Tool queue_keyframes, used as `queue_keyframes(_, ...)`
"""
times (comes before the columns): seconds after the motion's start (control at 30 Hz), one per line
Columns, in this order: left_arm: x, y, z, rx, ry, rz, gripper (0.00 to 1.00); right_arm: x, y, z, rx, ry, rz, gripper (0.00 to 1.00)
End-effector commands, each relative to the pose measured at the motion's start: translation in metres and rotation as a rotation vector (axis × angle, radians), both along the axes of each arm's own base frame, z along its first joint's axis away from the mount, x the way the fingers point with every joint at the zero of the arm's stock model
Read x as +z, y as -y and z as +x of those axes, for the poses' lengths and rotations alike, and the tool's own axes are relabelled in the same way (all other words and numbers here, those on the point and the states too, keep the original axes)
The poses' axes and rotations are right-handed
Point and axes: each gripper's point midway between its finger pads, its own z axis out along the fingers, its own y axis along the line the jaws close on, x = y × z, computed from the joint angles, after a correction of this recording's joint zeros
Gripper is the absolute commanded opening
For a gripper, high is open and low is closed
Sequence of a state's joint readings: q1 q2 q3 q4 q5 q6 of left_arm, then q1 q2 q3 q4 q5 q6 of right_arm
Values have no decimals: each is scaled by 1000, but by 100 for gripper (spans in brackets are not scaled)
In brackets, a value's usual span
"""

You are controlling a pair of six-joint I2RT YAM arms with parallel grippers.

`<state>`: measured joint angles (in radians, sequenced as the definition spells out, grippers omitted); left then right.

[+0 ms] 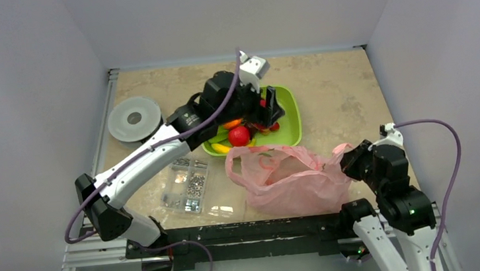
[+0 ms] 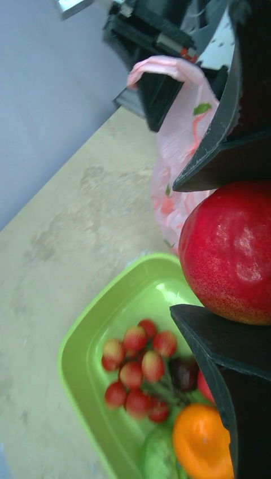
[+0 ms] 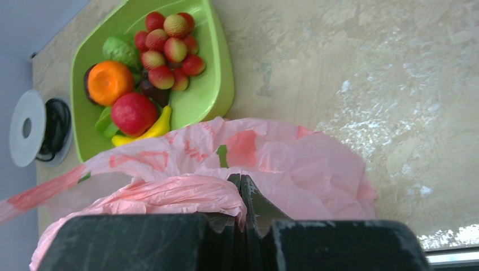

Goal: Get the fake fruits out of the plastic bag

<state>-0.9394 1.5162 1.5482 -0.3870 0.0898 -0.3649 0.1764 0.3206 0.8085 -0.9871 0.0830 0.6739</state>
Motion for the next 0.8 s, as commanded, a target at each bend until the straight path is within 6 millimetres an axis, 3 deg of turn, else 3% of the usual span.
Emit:
queue_keyframes(0.0,36,-57,55,242,76,-1,0,18,26,13,-159,17,-48,0)
queue_keyframes(0.2,-10,-103,126,485,-6,143,0,48,61,19,-331,-25,-170,0)
queue_keyframes(0.37,-51,-120,159,590,-55,207,0,81,85,25,-443,-14,-266,0)
queue_keyframes(0.6,-92,-100,182,534,-106,249,0,115,121,29,-598,-24,-461,0)
queue_keyframes(0.77,-117,-78,197,482,-143,257,0,132,126,34,-612,4,-500,0)
